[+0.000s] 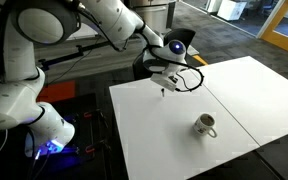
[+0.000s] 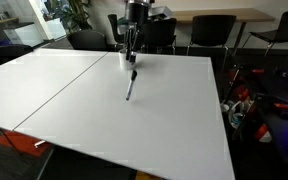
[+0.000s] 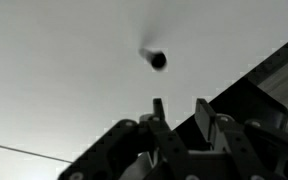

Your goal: Remove the marker from the mug and place it on the table

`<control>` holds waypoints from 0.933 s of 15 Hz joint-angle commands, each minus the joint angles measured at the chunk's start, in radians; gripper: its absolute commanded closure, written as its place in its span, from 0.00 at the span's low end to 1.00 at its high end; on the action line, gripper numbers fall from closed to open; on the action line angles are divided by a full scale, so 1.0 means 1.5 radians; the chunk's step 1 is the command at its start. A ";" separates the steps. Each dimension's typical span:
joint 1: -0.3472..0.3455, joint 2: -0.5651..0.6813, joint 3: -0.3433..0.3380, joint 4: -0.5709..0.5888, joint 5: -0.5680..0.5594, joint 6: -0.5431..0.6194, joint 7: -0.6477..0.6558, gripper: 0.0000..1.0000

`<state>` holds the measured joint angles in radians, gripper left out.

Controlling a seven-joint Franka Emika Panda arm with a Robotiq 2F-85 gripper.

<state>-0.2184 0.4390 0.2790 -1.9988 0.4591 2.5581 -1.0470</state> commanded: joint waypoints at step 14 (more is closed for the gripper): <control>0.033 -0.029 -0.037 -0.025 0.021 0.029 0.105 0.00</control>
<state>-0.1891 0.4361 0.2406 -1.9997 0.4931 2.5722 -0.9500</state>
